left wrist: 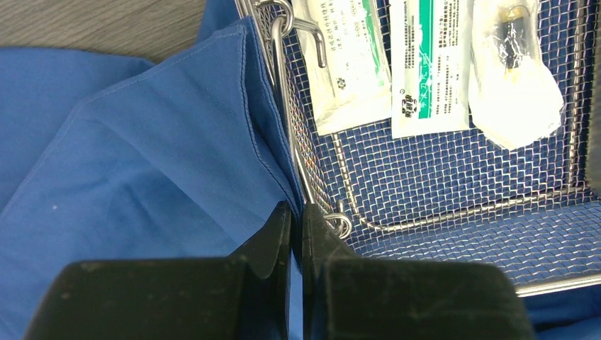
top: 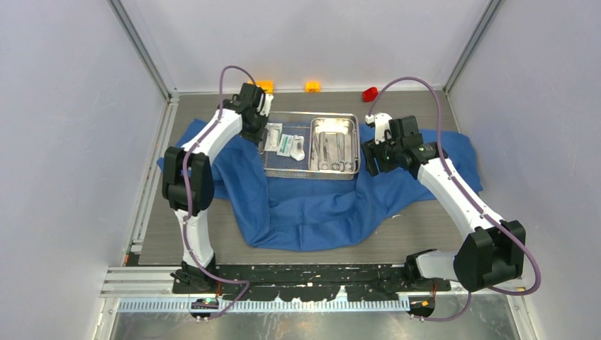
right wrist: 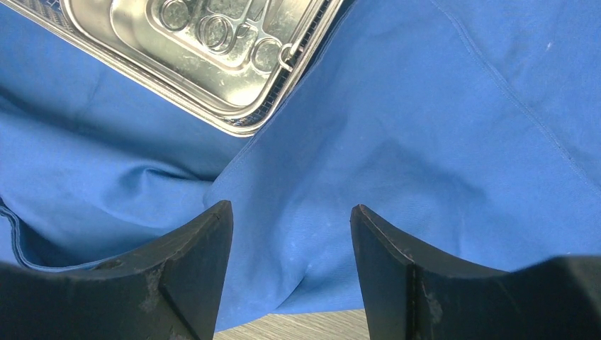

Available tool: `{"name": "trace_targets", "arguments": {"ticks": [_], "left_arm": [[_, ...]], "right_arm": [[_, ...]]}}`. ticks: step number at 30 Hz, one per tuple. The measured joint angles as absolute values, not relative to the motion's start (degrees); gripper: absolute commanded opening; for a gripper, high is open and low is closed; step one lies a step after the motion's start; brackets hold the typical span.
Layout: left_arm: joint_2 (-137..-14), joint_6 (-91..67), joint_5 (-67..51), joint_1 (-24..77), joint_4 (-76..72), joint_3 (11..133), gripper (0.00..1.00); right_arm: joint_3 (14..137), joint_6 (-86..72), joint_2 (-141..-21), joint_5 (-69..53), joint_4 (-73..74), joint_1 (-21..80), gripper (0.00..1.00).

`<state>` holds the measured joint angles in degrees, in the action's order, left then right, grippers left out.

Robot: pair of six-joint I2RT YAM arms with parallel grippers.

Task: Open and lay out the surgical kit
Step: Open the surgical kit at the center of the board.

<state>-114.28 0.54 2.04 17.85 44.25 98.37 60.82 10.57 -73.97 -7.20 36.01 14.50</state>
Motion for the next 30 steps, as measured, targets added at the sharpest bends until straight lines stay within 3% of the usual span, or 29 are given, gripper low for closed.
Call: {"name": "trace_targets", "arguments": {"ticks": [10, 30], "left_arm": [[-109.4, 0.4, -1.1, 16.5, 42.7, 92.4, 0.04], [-109.2, 0.7, -3.1, 15.3, 43.1, 94.0, 0.35]], "right_arm": [[60.8, 10.6, -74.0, -7.2, 36.0, 14.5, 0.66], [60.8, 10.8, -74.0, -7.4, 36.0, 14.5, 0.65]]}}
